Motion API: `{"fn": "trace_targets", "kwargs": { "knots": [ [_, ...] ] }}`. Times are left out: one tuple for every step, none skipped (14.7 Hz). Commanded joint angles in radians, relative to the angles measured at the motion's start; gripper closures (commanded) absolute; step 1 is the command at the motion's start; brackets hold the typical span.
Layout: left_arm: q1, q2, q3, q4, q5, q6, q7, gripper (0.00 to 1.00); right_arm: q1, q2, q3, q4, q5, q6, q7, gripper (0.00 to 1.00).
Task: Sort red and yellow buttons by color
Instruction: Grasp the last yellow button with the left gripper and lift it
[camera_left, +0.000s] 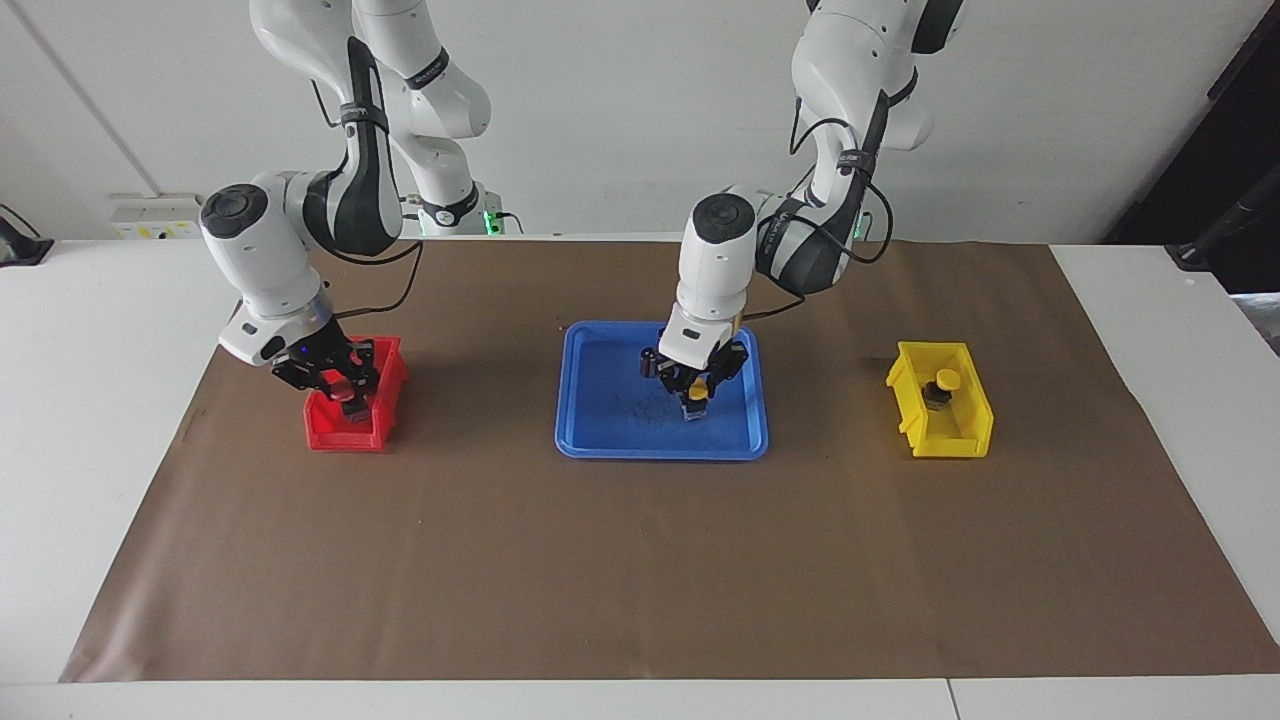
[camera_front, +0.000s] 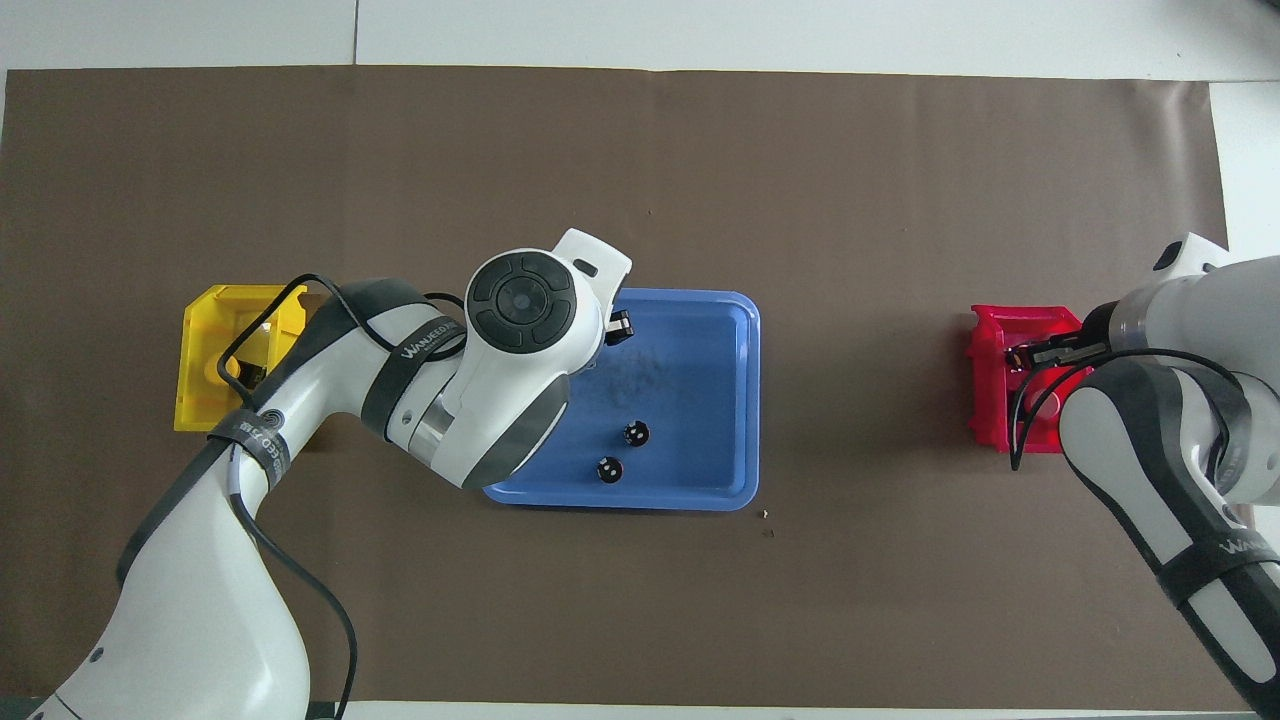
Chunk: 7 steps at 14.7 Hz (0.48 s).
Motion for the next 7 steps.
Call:
{"fn": "trace_targets", "kwargs": {
  "knots": [
    [0.056, -0.027, 0.008, 0.118, 0.021, -0.185, 0.042, 0.98, -0.015, -0.022, 0.010, -0.065, 0.023, 0.090, -0.004, 0.79],
    [0.090, -0.048, 0.008, 0.117, 0.019, -0.220, 0.114, 0.98, -0.012, -0.022, 0.010, -0.085, 0.023, 0.115, -0.004, 0.79],
    [0.135, -0.079, 0.009, 0.109, 0.018, -0.248, 0.184, 0.98, -0.017, -0.022, 0.010, -0.094, 0.023, 0.119, -0.008, 0.79],
    [0.193, -0.095, 0.009, 0.108, 0.017, -0.280, 0.273, 0.98, -0.023, -0.017, 0.010, -0.096, 0.023, 0.119, -0.018, 0.79],
    [0.254, -0.102, 0.009, 0.114, 0.017, -0.303, 0.376, 0.98, -0.033, -0.013, 0.010, -0.095, 0.023, 0.118, -0.022, 0.78],
    [0.315, -0.102, 0.011, 0.123, 0.016, -0.306, 0.470, 0.98, -0.032, -0.012, 0.010, -0.095, 0.023, 0.119, -0.021, 0.73],
    [0.358, -0.099, 0.012, 0.135, 0.013, -0.302, 0.525, 0.98, -0.032, -0.012, 0.010, -0.095, 0.023, 0.116, -0.021, 0.67]
  ]
}}
